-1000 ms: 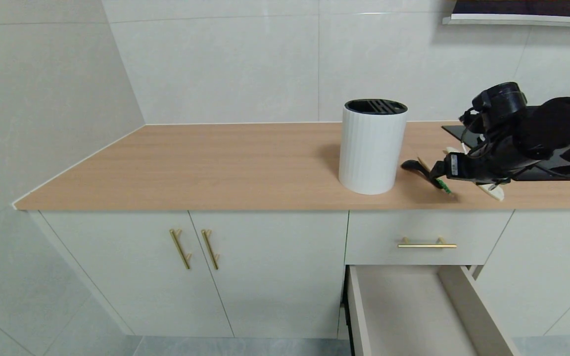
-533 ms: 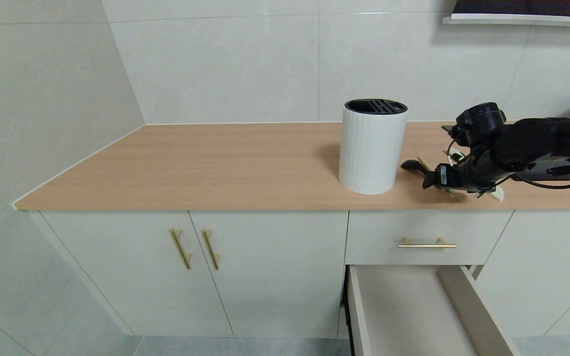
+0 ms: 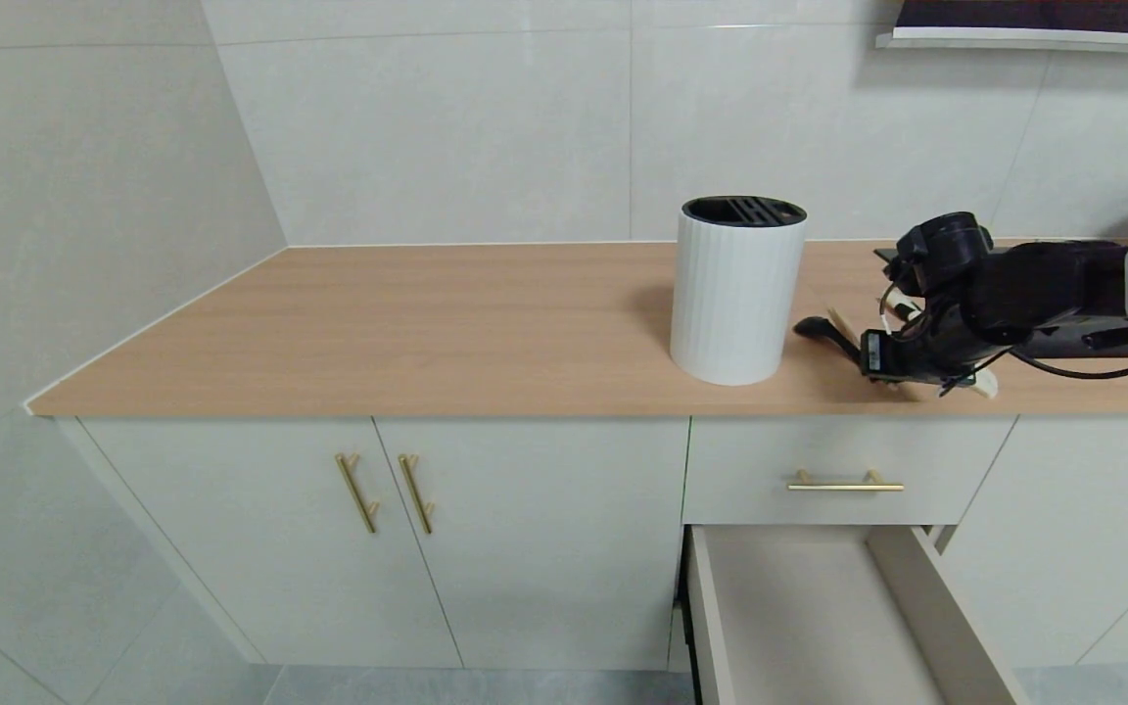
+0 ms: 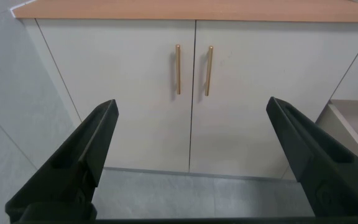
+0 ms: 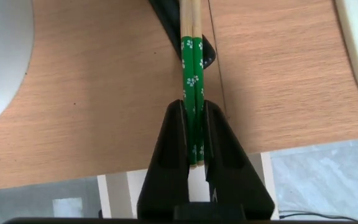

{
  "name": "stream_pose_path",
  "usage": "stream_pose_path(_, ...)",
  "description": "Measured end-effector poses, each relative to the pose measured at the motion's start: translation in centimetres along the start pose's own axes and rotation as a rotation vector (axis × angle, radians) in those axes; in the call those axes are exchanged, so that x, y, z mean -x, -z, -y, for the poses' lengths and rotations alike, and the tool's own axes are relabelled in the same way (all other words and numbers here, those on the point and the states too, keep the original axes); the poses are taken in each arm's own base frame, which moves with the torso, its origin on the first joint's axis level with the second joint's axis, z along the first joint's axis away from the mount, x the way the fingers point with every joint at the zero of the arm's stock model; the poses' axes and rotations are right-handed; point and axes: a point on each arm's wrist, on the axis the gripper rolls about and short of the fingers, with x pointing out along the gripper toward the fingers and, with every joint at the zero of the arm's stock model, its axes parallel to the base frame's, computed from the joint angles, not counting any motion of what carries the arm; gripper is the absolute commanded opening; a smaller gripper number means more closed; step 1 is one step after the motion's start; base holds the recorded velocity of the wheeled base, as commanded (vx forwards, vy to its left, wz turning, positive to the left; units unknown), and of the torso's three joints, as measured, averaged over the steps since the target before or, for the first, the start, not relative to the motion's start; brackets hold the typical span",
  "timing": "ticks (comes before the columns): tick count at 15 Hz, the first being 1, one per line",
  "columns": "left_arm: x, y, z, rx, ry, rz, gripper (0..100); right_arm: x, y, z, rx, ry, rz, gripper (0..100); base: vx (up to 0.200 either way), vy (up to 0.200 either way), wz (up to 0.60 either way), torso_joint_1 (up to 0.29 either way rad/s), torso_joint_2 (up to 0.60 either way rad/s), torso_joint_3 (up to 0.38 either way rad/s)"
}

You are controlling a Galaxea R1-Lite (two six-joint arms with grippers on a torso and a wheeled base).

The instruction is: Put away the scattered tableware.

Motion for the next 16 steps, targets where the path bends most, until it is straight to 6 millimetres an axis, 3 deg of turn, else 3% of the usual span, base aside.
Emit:
stream_pose_path(3, 0.0, 0.0, 0.0, 0.000, 0.000, 0.000, 100, 0.7, -0.3, 0.3, -0.011, -0.001, 0.014, 0, 0.000, 0.000, 0.00, 0.000, 0.00, 0.000)
stream_pose_path(5, 0.0, 0.0, 0.0, 0.000, 0.000, 0.000, 100, 2.3, -0.7, 0.6, -0.030, -0.005, 0.032, 0, 0.000, 0.000, 0.00, 0.000, 0.00, 0.000)
stream_pose_path(7, 0.0, 0.0, 0.0, 0.000, 0.000, 0.000, 100, 4.9, -0.7, 0.9, -0.036, -0.017, 0.042, 0, 0.000, 0.000, 0.00, 0.000, 0.00, 0.000)
stream_pose_path(9, 0.0, 0.0, 0.0, 0.000, 0.000, -0.001, 100, 8.9, -0.2, 1.4, -0.034, -0.046, 0.066, 0, 0.000, 0.000, 0.00, 0.000, 0.00, 0.000)
stream_pose_path(13, 0.0, 0.0, 0.0, 0.000, 0.000, 0.000, 100, 17.1, 4.5, 2.7, 0.007, -0.143, 0.064, 0, 0.000, 0.000, 0.00, 0.000, 0.00, 0.000)
stream_pose_path(16, 0.0, 0.0, 0.0, 0.000, 0.000, 0.000, 100, 21.0, 9.1, 3.4, 0.056, -0.214, 0.045, 0, 0.000, 0.000, 0.00, 0.000, 0.00, 0.000)
